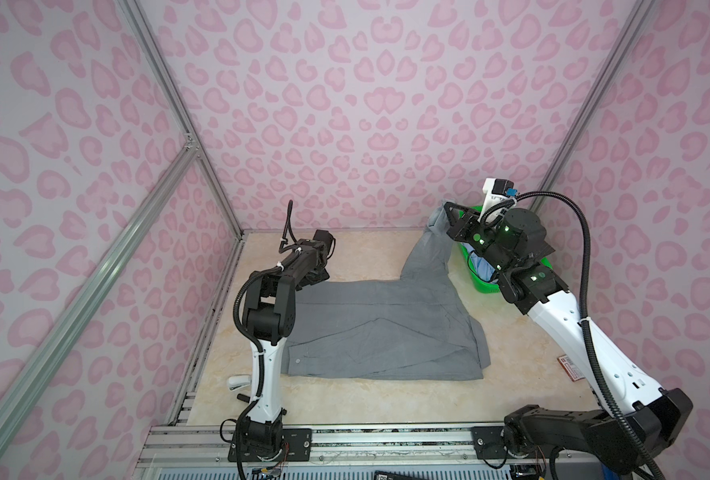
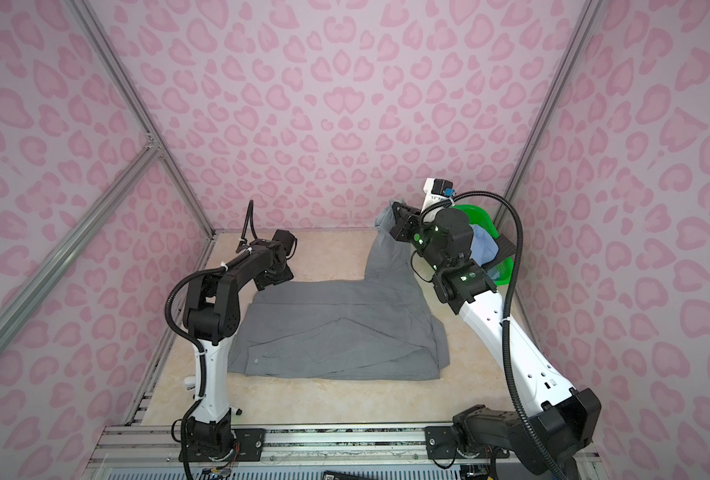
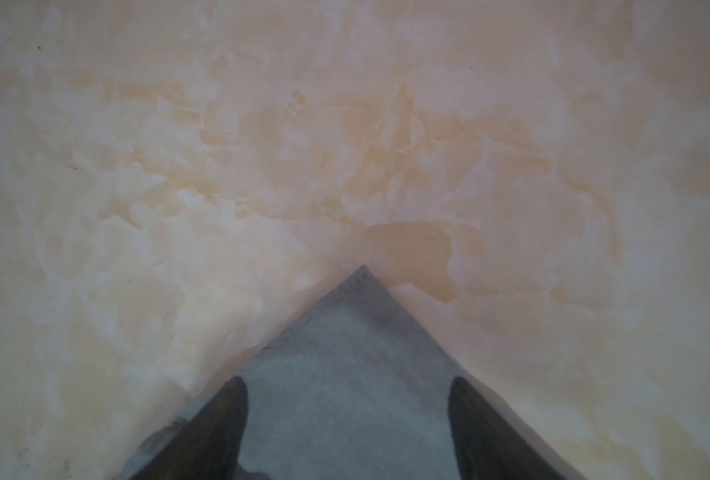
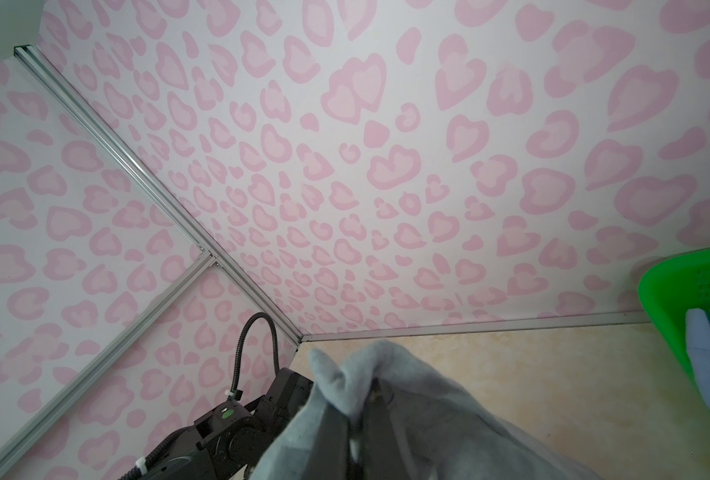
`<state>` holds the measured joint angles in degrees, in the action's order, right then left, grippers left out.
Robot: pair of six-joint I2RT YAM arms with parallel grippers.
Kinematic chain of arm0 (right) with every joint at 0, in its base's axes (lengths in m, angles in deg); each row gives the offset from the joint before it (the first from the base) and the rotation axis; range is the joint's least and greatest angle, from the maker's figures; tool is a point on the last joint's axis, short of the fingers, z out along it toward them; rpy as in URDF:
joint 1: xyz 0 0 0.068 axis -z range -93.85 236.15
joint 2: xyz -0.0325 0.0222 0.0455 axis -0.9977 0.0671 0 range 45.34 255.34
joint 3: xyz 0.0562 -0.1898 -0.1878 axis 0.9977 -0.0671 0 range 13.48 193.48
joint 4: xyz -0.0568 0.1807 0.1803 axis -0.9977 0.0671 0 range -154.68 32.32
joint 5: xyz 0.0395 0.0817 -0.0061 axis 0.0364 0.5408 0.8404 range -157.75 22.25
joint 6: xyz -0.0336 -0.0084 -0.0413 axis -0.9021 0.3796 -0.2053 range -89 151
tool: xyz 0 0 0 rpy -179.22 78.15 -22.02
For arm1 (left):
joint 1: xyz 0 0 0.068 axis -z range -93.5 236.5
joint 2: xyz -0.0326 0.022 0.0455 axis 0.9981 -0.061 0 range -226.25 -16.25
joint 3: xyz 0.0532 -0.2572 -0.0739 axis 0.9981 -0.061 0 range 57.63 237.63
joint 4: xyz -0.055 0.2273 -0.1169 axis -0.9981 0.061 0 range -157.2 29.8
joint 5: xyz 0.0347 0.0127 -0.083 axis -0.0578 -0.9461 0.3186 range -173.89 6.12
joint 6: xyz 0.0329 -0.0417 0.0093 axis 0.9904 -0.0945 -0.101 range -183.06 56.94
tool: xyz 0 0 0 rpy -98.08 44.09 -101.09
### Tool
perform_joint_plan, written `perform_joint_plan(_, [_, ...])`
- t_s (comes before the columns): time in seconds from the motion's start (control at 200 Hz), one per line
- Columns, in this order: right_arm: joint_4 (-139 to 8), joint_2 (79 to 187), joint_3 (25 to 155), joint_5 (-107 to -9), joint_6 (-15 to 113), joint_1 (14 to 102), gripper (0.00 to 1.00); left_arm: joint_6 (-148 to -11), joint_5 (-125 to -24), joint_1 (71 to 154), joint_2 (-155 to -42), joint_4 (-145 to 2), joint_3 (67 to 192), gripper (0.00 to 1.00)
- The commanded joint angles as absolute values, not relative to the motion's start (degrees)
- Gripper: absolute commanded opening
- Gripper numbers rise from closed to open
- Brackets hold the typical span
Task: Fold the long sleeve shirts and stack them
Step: 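Lift the grey sleeve with the right gripper toward the green basket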
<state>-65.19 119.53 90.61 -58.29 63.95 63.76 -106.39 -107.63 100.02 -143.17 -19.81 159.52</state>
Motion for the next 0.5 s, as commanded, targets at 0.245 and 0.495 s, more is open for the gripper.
perform_joint_plan(0.245, [-66.09,117.69,89.60,-57.54,63.65,63.65,0.00,-108.31,-104.48,96.70,-143.62,-20.85,157.06,0.79])
perform_joint_plan(0.495, [-66.00,115.54,88.92,-57.88,63.42,63.65,0.00,-108.89,-103.13,96.62,-145.86,-20.39,158.48,0.66])
